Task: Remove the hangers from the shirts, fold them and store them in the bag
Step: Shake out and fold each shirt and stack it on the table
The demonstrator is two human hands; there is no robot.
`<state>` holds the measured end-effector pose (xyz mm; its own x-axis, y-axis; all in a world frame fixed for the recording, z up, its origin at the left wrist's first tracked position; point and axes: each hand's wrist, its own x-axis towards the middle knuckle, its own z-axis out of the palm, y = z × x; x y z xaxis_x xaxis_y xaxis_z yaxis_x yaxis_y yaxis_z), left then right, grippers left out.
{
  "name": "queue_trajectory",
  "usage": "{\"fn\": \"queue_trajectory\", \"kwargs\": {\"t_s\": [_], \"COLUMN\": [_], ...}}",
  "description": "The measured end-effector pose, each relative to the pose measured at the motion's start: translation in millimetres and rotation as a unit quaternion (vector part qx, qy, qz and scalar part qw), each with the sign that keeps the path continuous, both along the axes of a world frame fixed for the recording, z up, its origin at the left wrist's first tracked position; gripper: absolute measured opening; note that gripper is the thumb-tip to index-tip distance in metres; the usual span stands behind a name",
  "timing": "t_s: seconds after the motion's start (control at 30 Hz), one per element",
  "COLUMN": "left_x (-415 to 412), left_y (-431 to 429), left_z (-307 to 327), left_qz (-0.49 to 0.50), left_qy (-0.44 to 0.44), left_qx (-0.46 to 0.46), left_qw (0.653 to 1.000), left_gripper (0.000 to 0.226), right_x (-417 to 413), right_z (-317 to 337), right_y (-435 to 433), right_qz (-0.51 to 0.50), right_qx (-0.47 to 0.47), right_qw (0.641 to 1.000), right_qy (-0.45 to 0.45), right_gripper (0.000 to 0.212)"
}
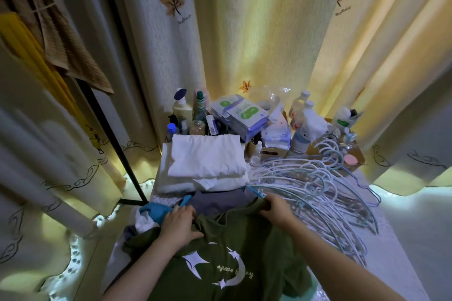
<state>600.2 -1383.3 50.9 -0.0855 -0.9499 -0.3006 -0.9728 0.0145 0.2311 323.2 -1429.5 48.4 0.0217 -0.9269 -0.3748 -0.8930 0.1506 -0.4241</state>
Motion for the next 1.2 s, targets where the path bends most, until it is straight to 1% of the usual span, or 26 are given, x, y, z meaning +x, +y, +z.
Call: {"fn": "queue_trajectory", "kwargs": {"t_s": [0.03,0.07,0.13,0.17,0.23,0.27,0.33,0.4,0.47,0.53,0.6,0.67,0.77,0.8,0.83,0.87,0.93,0.97,1.0,1.03,1.07,1.13,1.2], "left_x": [-3,-4,-5,-5,-1,1,6,13,20,27,32,38,42,41,37,31,15,6,-4,-15,-28,-54,-77], "left_y": [0,1,3,5,7,7,7,5,3,4,8,13,16,16,18,20,27,32,39,45,53,69,85], "left_z": [3,5,10,14,22,28,41,58,78,101,125,145,171,177,181,182,170,160,150,141,133,124,118], "left_qz": [0.006,0.021,0.051,0.055,0.052,0.053,0.070,0.099,0.110,0.089,0.066,0.067,0.096,0.095,0.093,0.093,0.101,0.108,0.120,0.144,0.178,0.246,0.265], "left_qy": [0.006,0.047,0.164,0.203,0.232,0.240,0.270,0.310,0.339,0.341,0.340,0.341,0.379,0.389,0.384,0.363,0.309,0.303,0.315,0.343,0.379,0.448,0.510], "left_qx": [0.009,0.023,0.073,0.096,0.107,0.102,0.076,0.063,0.064,0.052,0.037,0.012,-0.057,-0.072,-0.073,-0.060,-0.023,-0.015,-0.024,-0.047,-0.075,-0.120,-0.146], "left_qw": [1.000,0.998,0.983,0.973,0.965,0.964,0.957,0.943,0.932,0.935,0.937,0.938,0.919,0.914,0.916,0.925,0.945,0.947,0.941,0.927,0.905,0.851,0.806], "left_gripper": [0.044,0.036,0.019,0.017,0.018,0.020,0.025,0.021,0.018,0.018,0.010,0.009,0.009,0.009,0.010,0.012,0.016,0.016,0.015,0.012,0.009,0.011,0.014], "right_x": [-2,-4,-11,-16,-26,-31,-39,-44,-48,-53,-57,-60,-61,-58,-53,-47,-29,-18,-7,4,15,38,58], "right_z": [5,11,24,28,34,36,43,59,83,111,137,160,182,185,185,182,167,157,147,137,129,122,123], "right_y": [2,4,11,16,29,35,46,50,51,51,56,63,74,76,78,81,90,97,104,111,118,129,137], "right_qz": [0.015,0.033,0.071,0.090,0.118,0.116,0.067,0.003,-0.033,-0.040,-0.028,-0.016,-0.021,-0.031,-0.049,-0.071,-0.114,-0.130,-0.141,-0.148,-0.152,-0.157,-0.161], "right_qx": [0.000,0.006,0.029,0.045,0.047,0.033,-0.006,-0.044,-0.074,-0.100,-0.112,-0.124,-0.162,-0.180,-0.194,-0.200,-0.180,-0.155,-0.128,-0.110,-0.097,-0.057,-0.014], "right_qw": [1.000,0.999,0.997,0.994,0.990,0.989,0.989,0.978,0.966,0.957,0.949,0.937,0.923,0.921,0.920,0.920,0.919,0.916,0.913,0.908,0.902,0.885,0.861], "right_qy": [-0.001,-0.004,-0.031,-0.042,-0.064,-0.080,-0.135,-0.203,-0.245,-0.268,-0.292,-0.325,-0.348,-0.345,-0.338,-0.329,-0.332,-0.346,-0.362,-0.377,-0.392,-0.435,-0.481], "right_gripper": [0.021,0.029,0.032,0.032,0.034,0.036,0.033,0.028,0.027,0.026,0.022,0.015,0.011,0.014,0.019,0.025,0.035,0.037,0.037,0.036,0.034,0.026,0.020]}}
